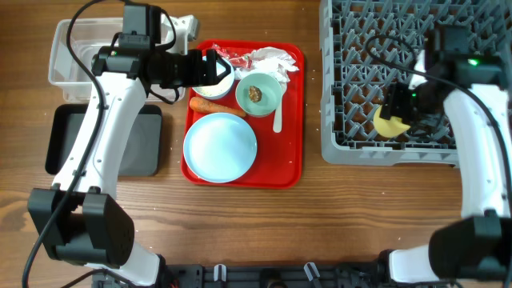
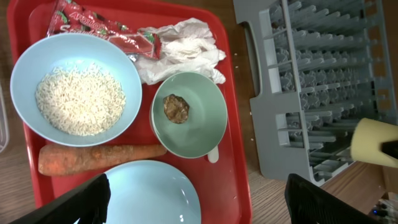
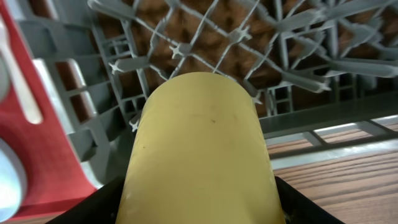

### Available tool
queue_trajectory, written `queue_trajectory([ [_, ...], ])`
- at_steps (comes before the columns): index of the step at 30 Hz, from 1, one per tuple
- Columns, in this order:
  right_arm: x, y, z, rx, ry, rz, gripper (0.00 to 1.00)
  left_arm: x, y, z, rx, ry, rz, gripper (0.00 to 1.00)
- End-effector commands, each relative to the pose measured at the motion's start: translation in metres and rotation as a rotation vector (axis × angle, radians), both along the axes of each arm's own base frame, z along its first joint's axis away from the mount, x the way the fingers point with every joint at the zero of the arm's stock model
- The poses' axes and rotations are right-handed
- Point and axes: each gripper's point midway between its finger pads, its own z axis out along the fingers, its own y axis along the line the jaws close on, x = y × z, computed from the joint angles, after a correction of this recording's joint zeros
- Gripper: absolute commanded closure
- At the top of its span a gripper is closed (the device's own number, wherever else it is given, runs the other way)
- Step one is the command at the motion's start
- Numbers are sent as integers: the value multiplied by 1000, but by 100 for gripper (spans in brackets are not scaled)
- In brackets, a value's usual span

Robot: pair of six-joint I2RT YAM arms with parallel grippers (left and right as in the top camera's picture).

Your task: Sort waste into correct bins and load items into the dishwasher rack

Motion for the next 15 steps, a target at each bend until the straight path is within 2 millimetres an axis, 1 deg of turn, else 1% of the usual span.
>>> queue_trajectory([
  [1,3,3,-28,-17,97,7,69,0,6,-10,31,25,15,10],
  [3,0,2,-47,-18,174,8,69,-1,6,-10,31,27,15,9],
  [4,1,2,-51,-18,184,9,66,-1,6,-11,32,31,15,9],
  [7,8,2,-62,-18,167,8,66,-2,6,-11,32,33,15,8],
  [8,7,2,-69,-17,169,8,66,-2,6,-11,32,34,15,8],
  [9,4,2,-73,-17,177,9,63,-3,6,-12,33,39,15,5],
  [10,3,2,-73,-17,181,18,47,-4,7,-12,33,44,15,1],
  [11,3,2,-73,-17,180,18,31,-4,7,-13,34,47,15,0],
  [13,4,3,-73,-13,178,18,21,-4,7,-13,33,47,15,0],
  [15,7,3,-68,-14,164,19,14,-4,7,-13,33,47,15,0],
])
